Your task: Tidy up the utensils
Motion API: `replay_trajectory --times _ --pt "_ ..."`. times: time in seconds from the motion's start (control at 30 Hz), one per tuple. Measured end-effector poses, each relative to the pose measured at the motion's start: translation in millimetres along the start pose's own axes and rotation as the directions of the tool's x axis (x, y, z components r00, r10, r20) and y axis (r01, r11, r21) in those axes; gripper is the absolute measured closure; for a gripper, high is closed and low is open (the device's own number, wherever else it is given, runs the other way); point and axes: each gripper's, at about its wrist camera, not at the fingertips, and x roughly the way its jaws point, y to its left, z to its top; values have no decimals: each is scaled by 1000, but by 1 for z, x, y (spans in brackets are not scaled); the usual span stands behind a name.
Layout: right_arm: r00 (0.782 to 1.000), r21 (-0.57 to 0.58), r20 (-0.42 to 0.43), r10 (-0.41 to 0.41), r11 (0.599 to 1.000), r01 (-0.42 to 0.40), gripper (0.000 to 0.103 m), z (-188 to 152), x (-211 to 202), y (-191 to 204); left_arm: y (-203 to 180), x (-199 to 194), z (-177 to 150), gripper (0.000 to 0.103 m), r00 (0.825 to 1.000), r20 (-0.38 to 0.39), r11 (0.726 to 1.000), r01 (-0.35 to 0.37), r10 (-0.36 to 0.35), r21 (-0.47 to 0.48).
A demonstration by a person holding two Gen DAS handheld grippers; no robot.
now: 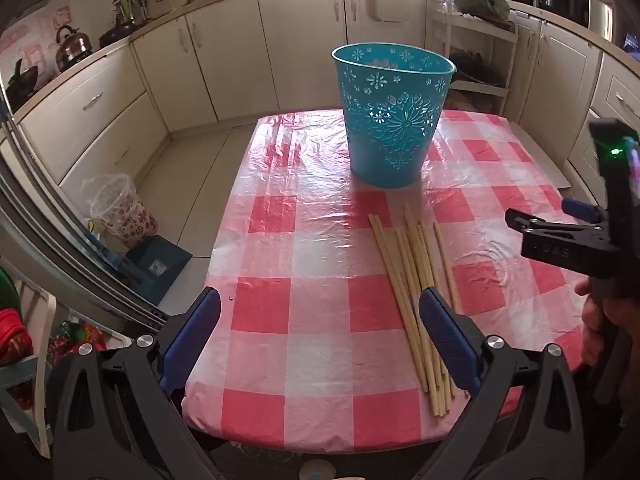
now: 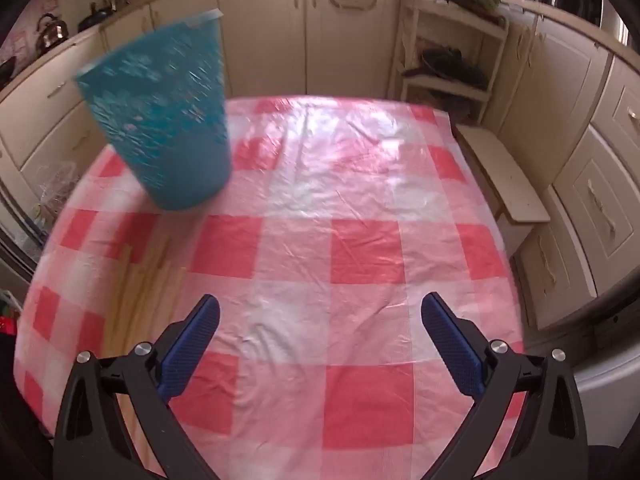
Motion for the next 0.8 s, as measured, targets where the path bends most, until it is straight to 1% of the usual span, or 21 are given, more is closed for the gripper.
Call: replay_trajectory --times 0.1,0.2,0.33,0.4,0.57,0.67,0.8 --pt "994 -1 84 62 998 -63 6 0 -55 4 1 -11 -2 7 1000 11 1000 -9 9 -11" --pt "988 12 129 85 996 -87 6 -7 -93 8 0 -22 -3 7 1000 24 999 -16 17 -33" --pt "984 48 148 97 993 -105 6 -25 -114 12 1 -32 -8 8 1000 24 998 -3 5 -65" --pt "982 65 161 99 992 -111 6 -32 -122 14 1 -37 -10 8 1000 27 998 -4 6 -64" --pt "971 87 216 102 989 -123 6 -39 -146 19 4 -55 -15 8 999 48 997 -5 9 -79" --pt "958 83 264 112 987 -138 6 -41 -159 25 9 -68 -16 8 997 75 995 -1 9 -97" --pt "949 74 291 120 986 -147 6 -42 -167 34 11 -84 -16 8 993 117 994 -4 16 -106"
